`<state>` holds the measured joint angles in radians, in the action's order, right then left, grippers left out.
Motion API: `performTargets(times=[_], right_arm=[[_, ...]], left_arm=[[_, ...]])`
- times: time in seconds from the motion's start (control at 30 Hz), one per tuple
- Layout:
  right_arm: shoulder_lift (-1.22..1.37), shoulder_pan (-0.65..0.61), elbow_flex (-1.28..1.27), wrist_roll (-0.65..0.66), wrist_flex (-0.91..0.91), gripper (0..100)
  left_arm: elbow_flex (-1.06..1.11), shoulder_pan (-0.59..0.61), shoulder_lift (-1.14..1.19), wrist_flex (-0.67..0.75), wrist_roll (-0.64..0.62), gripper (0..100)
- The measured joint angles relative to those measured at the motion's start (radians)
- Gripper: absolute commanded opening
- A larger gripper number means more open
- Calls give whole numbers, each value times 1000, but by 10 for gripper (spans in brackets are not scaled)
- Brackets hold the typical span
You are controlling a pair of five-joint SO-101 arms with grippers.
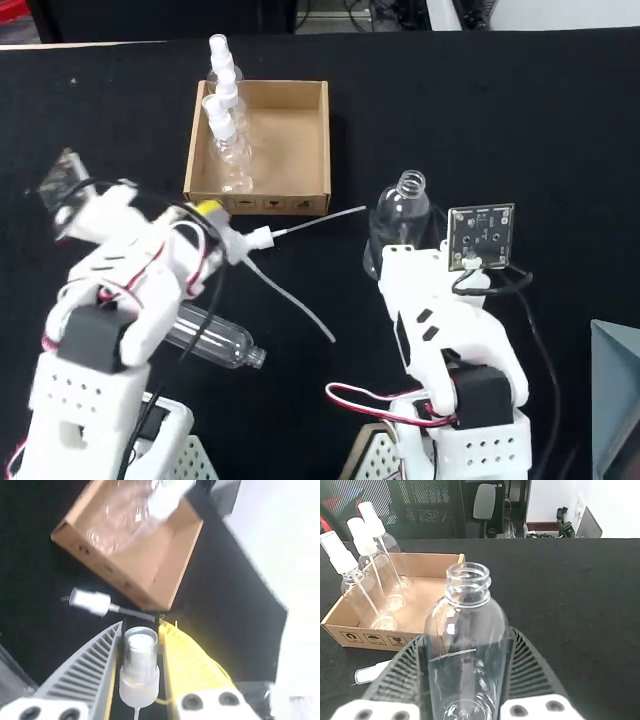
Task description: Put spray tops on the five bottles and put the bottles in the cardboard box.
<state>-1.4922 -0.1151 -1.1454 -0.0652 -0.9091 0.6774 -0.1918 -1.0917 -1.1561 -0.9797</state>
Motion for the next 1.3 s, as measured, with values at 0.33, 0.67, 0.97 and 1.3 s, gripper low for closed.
performTargets(times=[0.33,0.67,0.97,1.3], right_arm=[[-2,0,-12,-2,3,11],[-3,-15,-20,52,3,11],[-3,-112,-61,137,3,11],[-3,-117,-81,173,3,11]], left_arm=[[74,114,-104,83,0,28],[91,135,-184,86,-34,28],[110,226,-292,87,-46,28],[147,236,-391,87,-89,28]])
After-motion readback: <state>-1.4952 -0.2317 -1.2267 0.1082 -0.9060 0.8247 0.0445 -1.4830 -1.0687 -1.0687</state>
